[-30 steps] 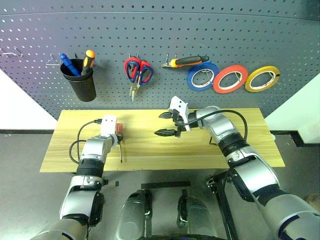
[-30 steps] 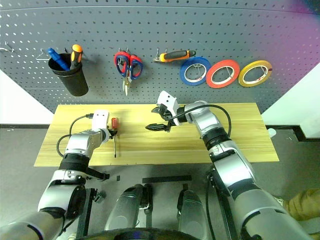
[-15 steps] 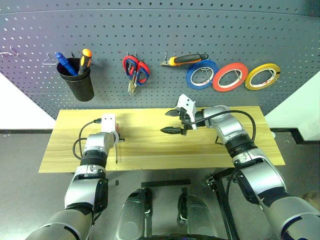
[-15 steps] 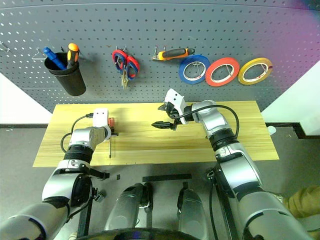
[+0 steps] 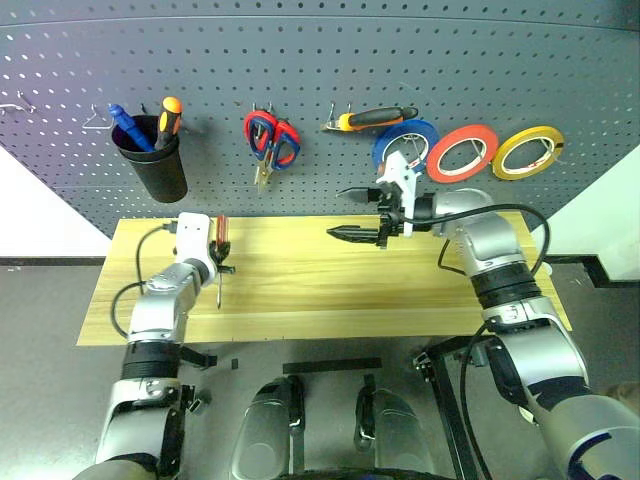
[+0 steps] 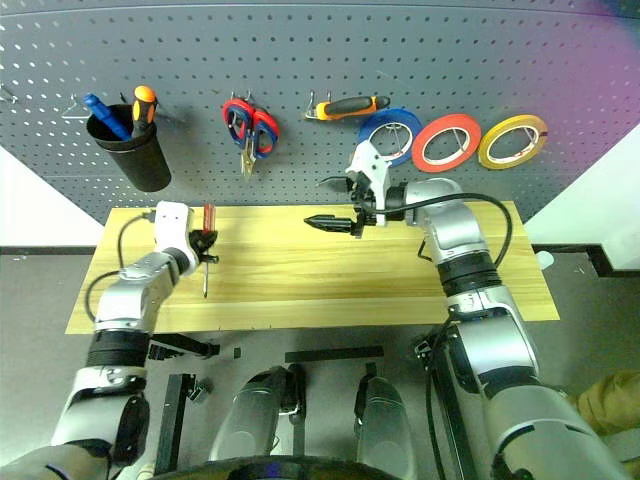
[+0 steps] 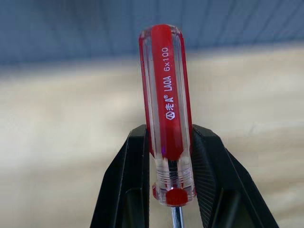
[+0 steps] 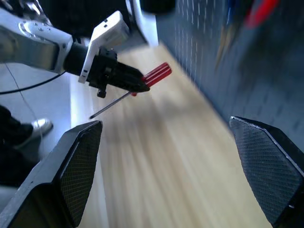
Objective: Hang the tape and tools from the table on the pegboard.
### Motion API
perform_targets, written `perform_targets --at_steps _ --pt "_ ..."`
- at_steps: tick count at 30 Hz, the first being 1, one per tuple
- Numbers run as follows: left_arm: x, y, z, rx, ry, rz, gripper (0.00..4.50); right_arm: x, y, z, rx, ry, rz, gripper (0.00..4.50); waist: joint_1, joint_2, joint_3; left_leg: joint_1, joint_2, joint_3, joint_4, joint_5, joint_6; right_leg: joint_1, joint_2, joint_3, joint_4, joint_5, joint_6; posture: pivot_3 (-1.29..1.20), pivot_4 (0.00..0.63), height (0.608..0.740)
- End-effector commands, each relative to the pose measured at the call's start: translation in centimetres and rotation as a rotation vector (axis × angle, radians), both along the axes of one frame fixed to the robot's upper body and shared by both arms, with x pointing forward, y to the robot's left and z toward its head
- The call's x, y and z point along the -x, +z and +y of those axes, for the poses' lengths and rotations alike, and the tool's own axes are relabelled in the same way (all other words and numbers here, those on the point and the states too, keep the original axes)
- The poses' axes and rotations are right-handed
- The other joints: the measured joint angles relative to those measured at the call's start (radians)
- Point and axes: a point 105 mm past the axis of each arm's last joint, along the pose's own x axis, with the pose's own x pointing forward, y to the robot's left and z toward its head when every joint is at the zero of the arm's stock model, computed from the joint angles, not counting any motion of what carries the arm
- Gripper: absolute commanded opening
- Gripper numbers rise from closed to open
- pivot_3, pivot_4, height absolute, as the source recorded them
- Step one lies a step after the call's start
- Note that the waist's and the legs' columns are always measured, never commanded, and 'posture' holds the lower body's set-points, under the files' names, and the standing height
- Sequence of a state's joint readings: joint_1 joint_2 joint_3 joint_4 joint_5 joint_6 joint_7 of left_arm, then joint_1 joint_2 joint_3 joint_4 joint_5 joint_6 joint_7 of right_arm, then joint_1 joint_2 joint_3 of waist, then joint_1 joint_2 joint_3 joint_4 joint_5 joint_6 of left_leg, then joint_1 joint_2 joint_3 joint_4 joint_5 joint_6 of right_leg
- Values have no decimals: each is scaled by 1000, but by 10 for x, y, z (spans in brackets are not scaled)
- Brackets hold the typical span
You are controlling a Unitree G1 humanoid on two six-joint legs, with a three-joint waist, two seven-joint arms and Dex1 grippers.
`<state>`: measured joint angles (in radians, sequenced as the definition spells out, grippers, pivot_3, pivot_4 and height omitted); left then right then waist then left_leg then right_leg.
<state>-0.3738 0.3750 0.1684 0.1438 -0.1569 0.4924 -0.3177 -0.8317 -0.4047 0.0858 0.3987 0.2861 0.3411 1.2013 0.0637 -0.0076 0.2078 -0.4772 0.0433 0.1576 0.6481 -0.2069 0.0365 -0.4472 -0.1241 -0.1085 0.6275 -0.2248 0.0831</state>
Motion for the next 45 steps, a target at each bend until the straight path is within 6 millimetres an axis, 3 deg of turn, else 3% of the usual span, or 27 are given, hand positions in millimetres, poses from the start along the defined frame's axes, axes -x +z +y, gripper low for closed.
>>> perform_targets --at_steps 1,6,9,15,23,29,33,37,40,45 --pt "15 45 -4 91 -96 -169 859 10 38 -6 -124 12 -56 4500 1 0 0 0 0 0 0 0 0 0 0 0 0 0 0 230 136 740" --pt "48 97 -35 266 -396 -288 859 15 69 -17 -287 2 -44 4500 5 -2 -2 -1 0 1 0 0 0 1 2 -1 -1 0 0 245 122 740" --pt "62 130 -36 307 -482 -435 859 14 75 -21 -294 -21 -72 4500 4 -2 -4 0 0 1 1 0 1 2 4 -1 -1 0 0 242 112 740" --pt "56 176 -28 294 -407 -654 859 20 85 -22 -305 -15 -107 4500 5 -2 -8 1 -1 2 4 2 3 4 8 -2 1 0 1 239 82 740" --pt "41 231 -14 184 -265 -890 859 30 115 -21 -405 7 -171 4500 8 -7 -27 1 -2 3 6 3 3 6 8 -3 1 0 1 216 56 740" --pt "42 272 -5 165 -234 -1067 859 34 129 -21 -483 11 -174 4500 3 -8 -42 1 -2 3 5 3 2 6 10 -4 1 0 1 193 46 740" --pt "42 283 -5 116 -239 -1121 859 35 128 -20 -496 8 -170 4500 1 -7 -51 1 -2 3 6 3 2 7 10 -4 1 0 1 176 41 740" --pt "36 283 7 54 -174 -1131 859 37 128 -20 -503 3 -165 4500 1 -7 -59 2 -2 3 6 3 2 7 10 -4 2 0 1 169 38 740" --pt "20 268 21 -42 -92 -1063 859 38 127 -23 -499 -18 -163 4500 0 -8 -67 2 -2 3 6 3 2 7 10 -4 2 0 1 156 39 740" --pt "7 252 28 -107 -49 -995 859 39 125 -26 -485 -40 -161 4500 1 -10 -70 4 -2 2 6 2 0 9 10 -4 2 0 1 145 44 740"
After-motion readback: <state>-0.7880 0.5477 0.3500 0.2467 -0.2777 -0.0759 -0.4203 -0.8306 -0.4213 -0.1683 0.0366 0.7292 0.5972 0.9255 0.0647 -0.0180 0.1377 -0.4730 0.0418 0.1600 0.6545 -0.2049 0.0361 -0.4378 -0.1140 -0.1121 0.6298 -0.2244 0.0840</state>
